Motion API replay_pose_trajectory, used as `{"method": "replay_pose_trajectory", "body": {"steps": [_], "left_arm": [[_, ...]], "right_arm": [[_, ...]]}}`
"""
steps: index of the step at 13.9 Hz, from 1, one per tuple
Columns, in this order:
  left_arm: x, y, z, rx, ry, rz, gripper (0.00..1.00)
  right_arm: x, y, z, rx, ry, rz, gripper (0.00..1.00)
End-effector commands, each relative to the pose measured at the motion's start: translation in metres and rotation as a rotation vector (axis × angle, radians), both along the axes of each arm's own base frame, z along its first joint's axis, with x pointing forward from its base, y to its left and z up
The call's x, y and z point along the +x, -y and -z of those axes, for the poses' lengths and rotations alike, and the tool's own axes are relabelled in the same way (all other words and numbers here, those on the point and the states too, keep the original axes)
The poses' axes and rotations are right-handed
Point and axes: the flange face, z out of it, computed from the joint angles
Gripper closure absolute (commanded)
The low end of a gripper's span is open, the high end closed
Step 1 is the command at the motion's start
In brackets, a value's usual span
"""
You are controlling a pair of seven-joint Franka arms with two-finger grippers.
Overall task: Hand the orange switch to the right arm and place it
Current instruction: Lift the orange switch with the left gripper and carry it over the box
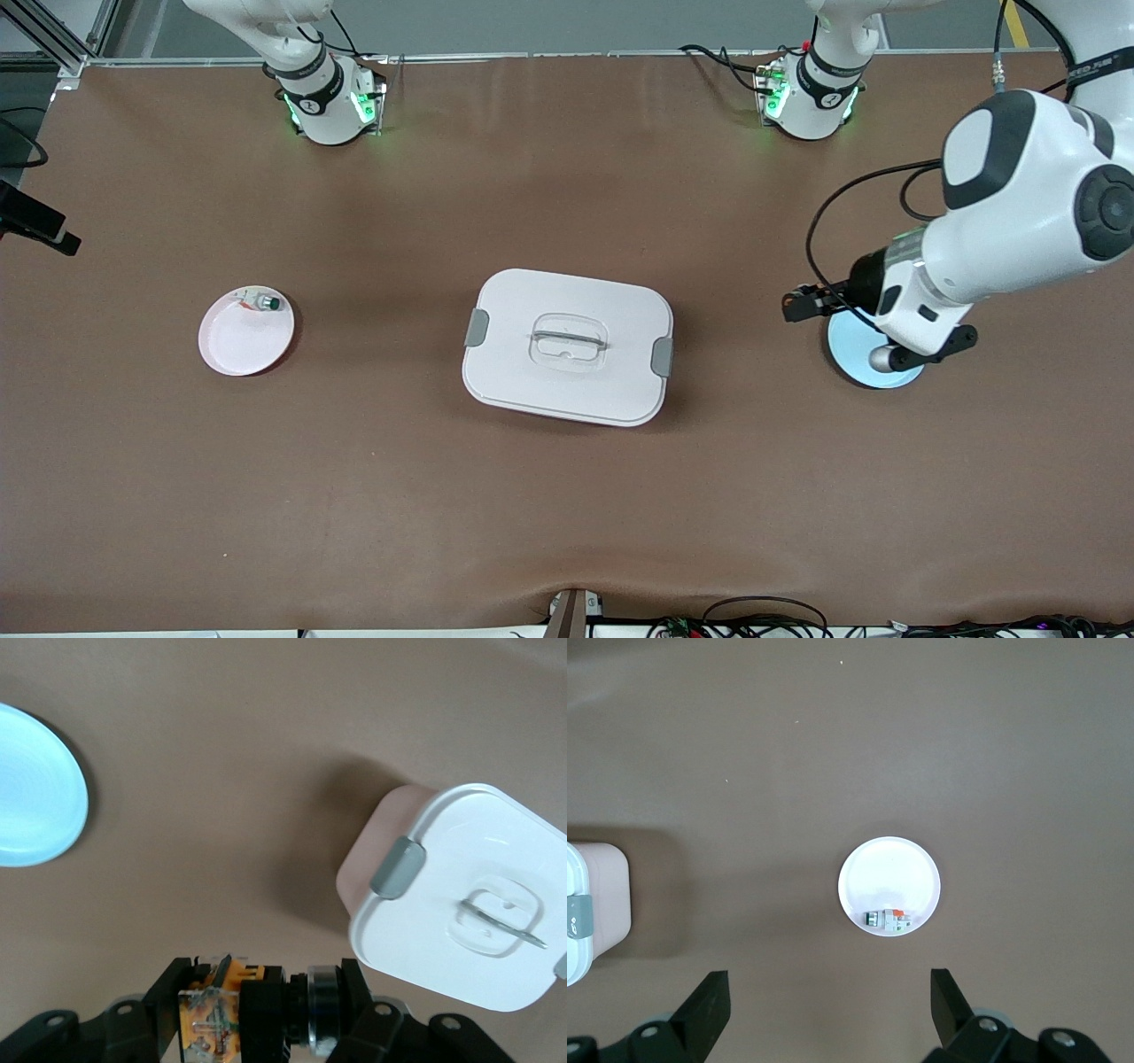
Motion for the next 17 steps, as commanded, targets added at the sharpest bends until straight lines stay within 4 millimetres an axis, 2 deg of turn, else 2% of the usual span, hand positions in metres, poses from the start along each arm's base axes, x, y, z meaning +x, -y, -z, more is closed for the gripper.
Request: {"method": "replay_pose_trajectory", "body": {"steps": [1, 3, 7, 12, 14, 17], "left_arm": [[-0.002, 0.023, -0.005, -0.038, -0.022, -0.038, 0.82], [-0.002, 0.037, -0.009, -0.095, -0.029, -0.104, 0.82], [-0.006, 0.077, -0.030, -0.133, -0.056, -0.265, 0.82], [-0.011, 0.115, -0.029, -0.153, -0.038, -0.293, 0.82], [-0.014, 0.130, -0.033, -0.166, -0.034, -0.346, 0.82], [-0.022, 0.153, -0.037, -0.175, -0.062, -0.457, 0.82]], "right_arm": [[-0.006, 0.018, -0.009, 0.007, 0.027, 0.032, 0.00], [-0.008, 0.020, -0.010, 0.010, 0.018, 0.031, 0.00], [-0.010, 0.024, -0.012, 0.011, 0.020, 0.042, 0.00], [-0.011, 0.019, -0.015, -0.039, 0.016, -0.045, 0.00], [-0.010, 0.022, -0.009, -0.048, 0.002, -0.051, 0.00], [-0.015, 0.013, -0.007, 0.017, -0.026, -0.049, 0.00]]}}
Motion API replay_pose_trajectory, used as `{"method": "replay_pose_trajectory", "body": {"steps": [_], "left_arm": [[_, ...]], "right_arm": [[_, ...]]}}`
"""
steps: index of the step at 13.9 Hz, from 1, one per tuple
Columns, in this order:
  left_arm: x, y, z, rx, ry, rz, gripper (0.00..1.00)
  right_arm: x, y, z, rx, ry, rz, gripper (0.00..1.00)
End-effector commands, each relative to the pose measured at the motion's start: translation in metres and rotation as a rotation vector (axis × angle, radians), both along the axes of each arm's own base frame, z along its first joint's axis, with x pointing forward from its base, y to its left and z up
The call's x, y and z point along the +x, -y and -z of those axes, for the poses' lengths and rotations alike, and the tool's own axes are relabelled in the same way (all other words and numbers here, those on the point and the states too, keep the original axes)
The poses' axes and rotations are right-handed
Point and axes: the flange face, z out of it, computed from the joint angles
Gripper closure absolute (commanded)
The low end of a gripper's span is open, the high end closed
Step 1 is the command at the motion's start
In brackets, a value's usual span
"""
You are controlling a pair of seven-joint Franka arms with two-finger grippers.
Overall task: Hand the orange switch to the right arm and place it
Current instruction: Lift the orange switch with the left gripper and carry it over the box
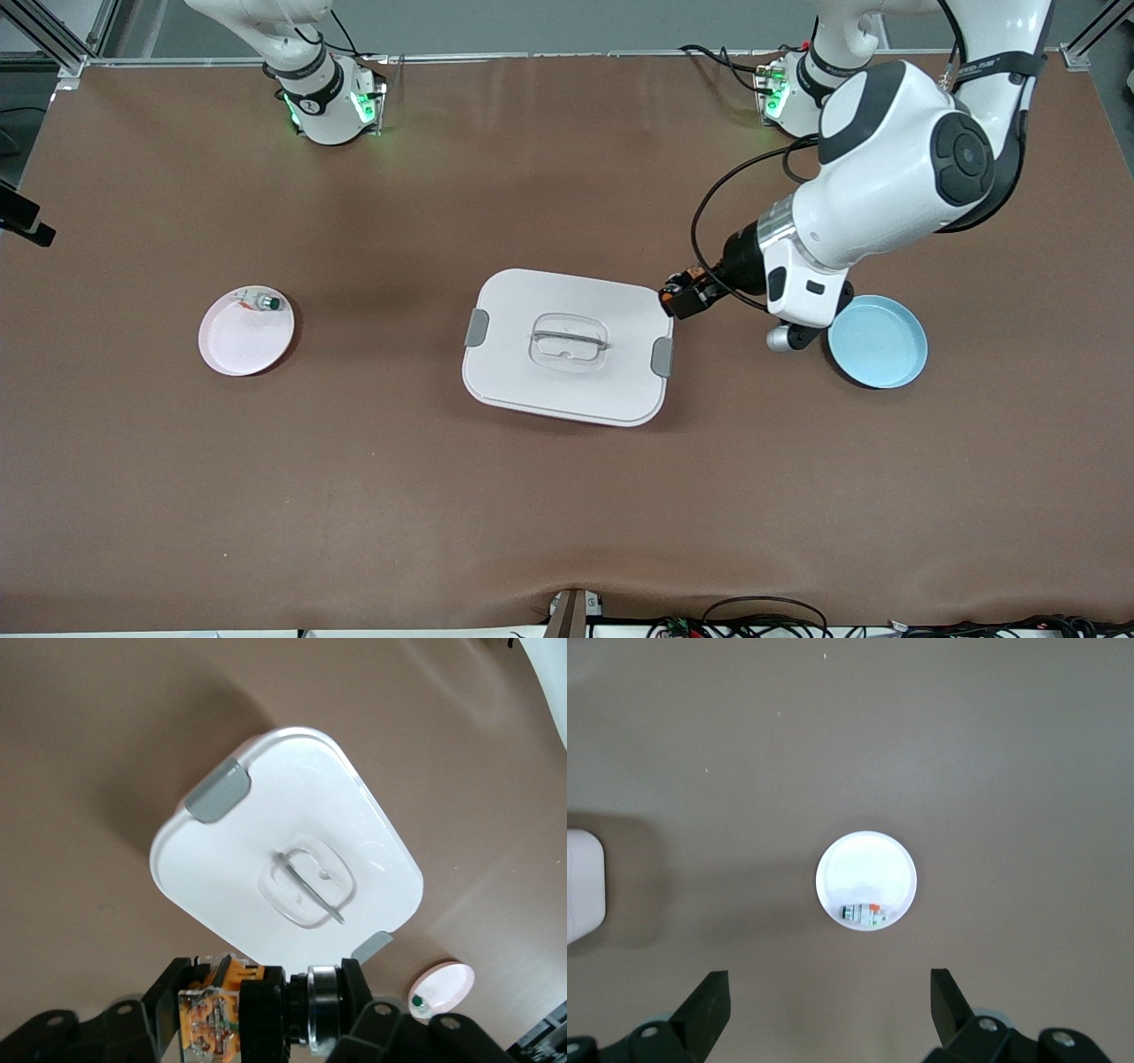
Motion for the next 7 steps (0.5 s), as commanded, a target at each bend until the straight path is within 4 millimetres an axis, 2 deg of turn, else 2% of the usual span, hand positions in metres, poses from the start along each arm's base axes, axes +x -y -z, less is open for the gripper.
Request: {"method": "replay_pose_trajectory", "body": {"steps": [1, 4, 7], "left_arm": [[-0.003, 0.018, -0.010, -0.030, -0.048, -0.138, 0.82], [-0.013, 0.042, -0.015, -0.045, -0.110, -0.296, 0.89], [-0.017, 0.063, -0.021, -0.123, -0.175, -0.472, 0.98]], "right_arm": [[-0.007, -0.009, -0.003, 0.091, -0.001, -0.011, 0.00], [-0.006, -0.023, -0.001, 0.229, -0.008, 0.063, 0.00], [-0.015, -0.048, 0.011, 0.458, -0.040, 0.063, 0.00]]}}
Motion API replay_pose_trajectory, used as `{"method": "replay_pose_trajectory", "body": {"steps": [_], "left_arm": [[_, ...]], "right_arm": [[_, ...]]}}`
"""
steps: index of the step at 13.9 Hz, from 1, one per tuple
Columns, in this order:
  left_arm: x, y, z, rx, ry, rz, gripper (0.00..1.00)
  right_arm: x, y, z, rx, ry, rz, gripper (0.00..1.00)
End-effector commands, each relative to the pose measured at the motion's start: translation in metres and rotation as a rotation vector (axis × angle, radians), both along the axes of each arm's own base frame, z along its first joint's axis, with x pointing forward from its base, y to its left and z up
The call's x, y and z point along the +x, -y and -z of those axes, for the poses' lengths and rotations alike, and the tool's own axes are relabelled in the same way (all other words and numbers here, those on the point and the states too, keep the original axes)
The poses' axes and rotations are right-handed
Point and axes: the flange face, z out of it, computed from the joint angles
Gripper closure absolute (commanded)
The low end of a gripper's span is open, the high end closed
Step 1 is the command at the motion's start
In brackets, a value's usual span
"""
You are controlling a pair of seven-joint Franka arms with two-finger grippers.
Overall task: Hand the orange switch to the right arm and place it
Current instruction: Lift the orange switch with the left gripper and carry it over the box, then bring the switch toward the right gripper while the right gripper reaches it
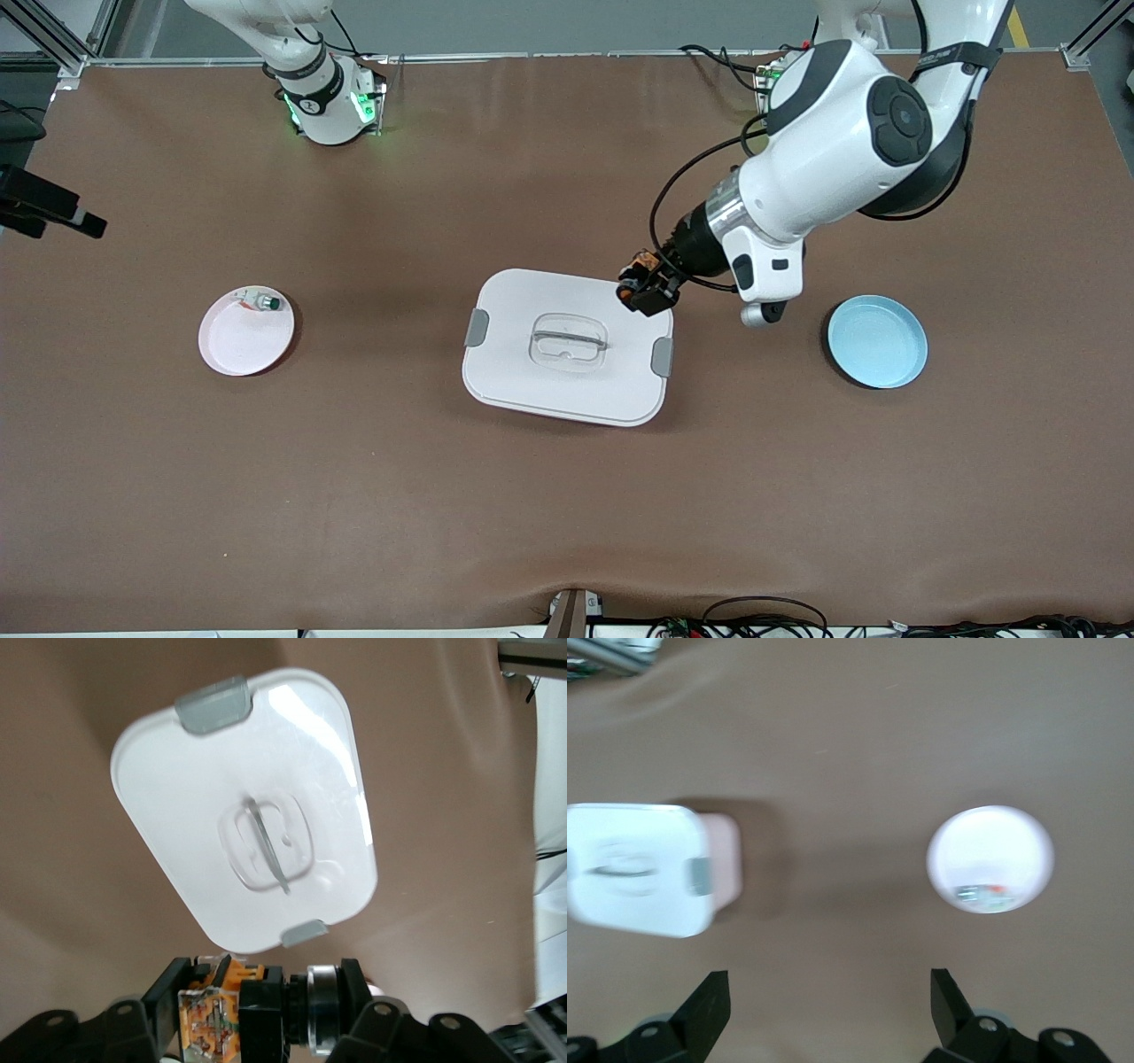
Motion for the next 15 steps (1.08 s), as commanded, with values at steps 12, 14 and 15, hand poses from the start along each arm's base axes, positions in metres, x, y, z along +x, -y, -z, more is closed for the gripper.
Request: {"method": "replay_pose_trajectory", "body": {"steps": [12, 14, 15], "left_arm": [[-0.021, 0.085, 0.010, -0.196, -0.097, -0.301, 0.98], [-0.023, 0.090, 0.018, -0.181, -0.097, -0.291, 0.98], [-0.022, 0.090, 0.018, -0.180, -0.094, -0.291, 0.98]], "right_arm": [[-0.066, -0.105, 0.020, 0.417, 0.122, 0.037, 0.00], [-0.069, -0.125, 0.027, 0.417, 0.142, 0.031, 0.00], [-0.072, -0.139, 0.030, 0.419, 0.136, 0.007, 0.00]]}}
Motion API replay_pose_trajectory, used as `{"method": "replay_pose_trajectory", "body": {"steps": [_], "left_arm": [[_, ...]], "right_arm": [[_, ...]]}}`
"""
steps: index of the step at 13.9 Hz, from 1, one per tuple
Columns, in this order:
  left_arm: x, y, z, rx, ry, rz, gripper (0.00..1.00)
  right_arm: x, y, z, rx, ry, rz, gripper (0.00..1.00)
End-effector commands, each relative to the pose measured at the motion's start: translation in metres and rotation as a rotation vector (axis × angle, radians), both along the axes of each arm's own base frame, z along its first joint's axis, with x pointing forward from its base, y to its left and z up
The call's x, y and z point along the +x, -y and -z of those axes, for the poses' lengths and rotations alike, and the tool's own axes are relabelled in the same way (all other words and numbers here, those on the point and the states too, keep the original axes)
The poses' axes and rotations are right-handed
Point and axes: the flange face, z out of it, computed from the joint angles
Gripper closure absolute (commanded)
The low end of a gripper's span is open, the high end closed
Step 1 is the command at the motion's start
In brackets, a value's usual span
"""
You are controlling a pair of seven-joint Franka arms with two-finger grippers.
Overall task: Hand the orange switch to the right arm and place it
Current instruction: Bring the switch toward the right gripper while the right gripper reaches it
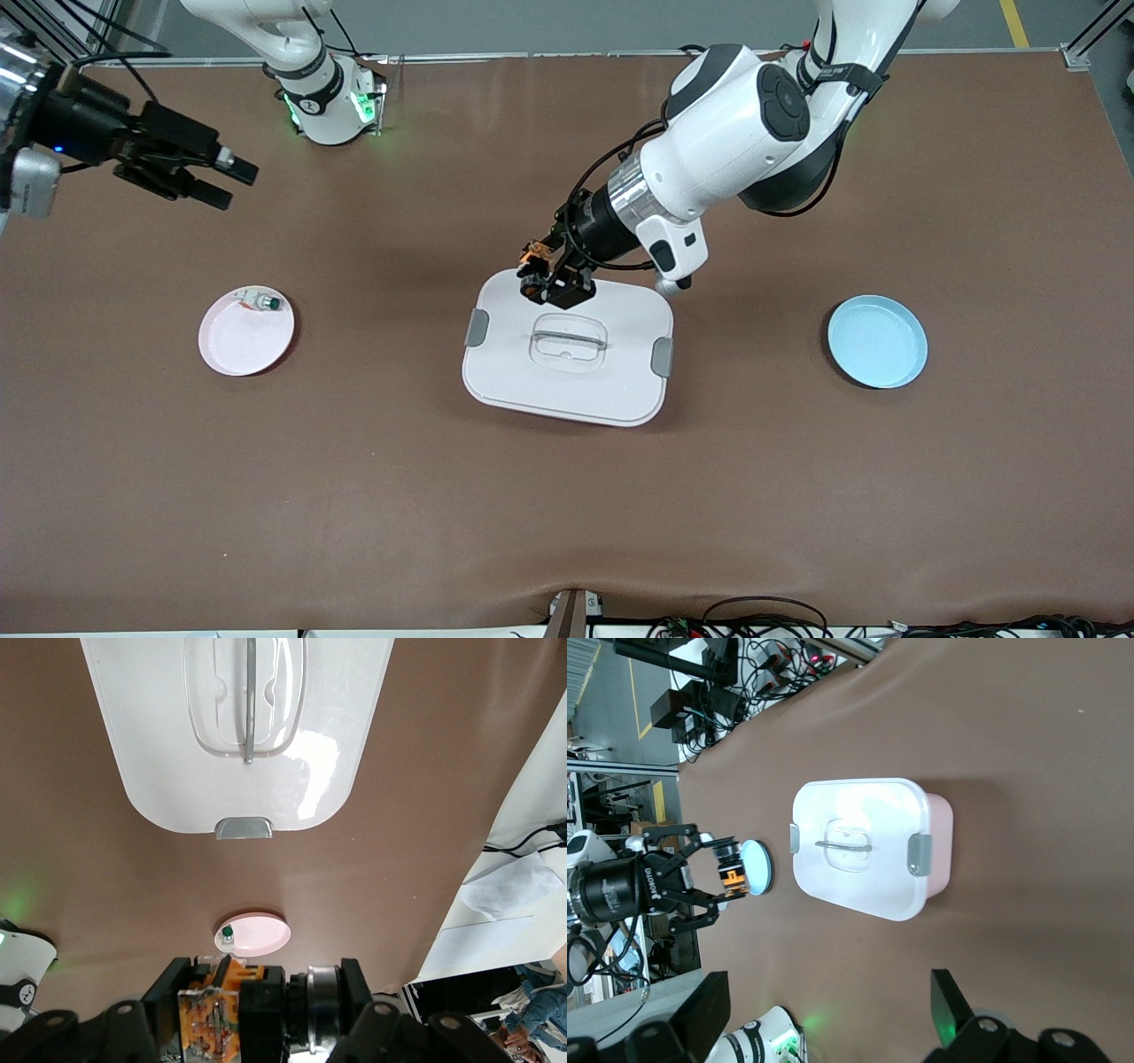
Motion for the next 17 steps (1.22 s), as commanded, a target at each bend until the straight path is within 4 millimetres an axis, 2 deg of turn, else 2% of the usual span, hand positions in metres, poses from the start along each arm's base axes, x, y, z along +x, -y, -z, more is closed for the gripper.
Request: {"method": "replay_pose_trajectory", "body": {"steps": [1, 2, 5, 6, 7, 10, 13, 17], "left_arm": [[0.002, 0.003, -0.003, 0.004, 0.019, -0.009, 0.98], [0.002, 0.002, -0.003, 0.005, 0.018, -0.010, 0.98], [0.000, 0.008, -0.008, -0.013, 0.045, -0.018, 0.98], [0.000, 0.008, -0.009, -0.017, 0.048, -0.021, 0.98], [0.000, 0.008, -0.009, -0.017, 0.050, -0.022, 0.98], [0.000, 0.008, -0.009, -0.017, 0.050, -0.022, 0.98], [-0.002, 0.010, -0.011, -0.020, 0.051, -0.019, 0.98], [-0.014, 0.023, -0.012, -0.021, 0.045, -0.003, 0.98]], "right_arm": [[-0.014, -0.029, 0.008, 0.025, 0.003, -0.016, 0.00], [-0.014, -0.041, 0.016, 0.023, 0.006, -0.021, 0.00], [-0.014, -0.084, 0.023, 0.027, 0.050, -0.018, 0.00], [-0.014, -0.104, 0.026, 0.035, 0.050, -0.002, 0.00], [-0.013, -0.124, 0.031, 0.039, 0.047, 0.006, 0.00], [-0.005, -0.163, 0.053, 0.033, 0.058, 0.028, 0.00], [0.004, -0.188, 0.066, 0.025, 0.087, 0.024, 0.00], [0.022, -0.217, 0.073, 0.024, 0.100, 0.004, 0.00]]}}
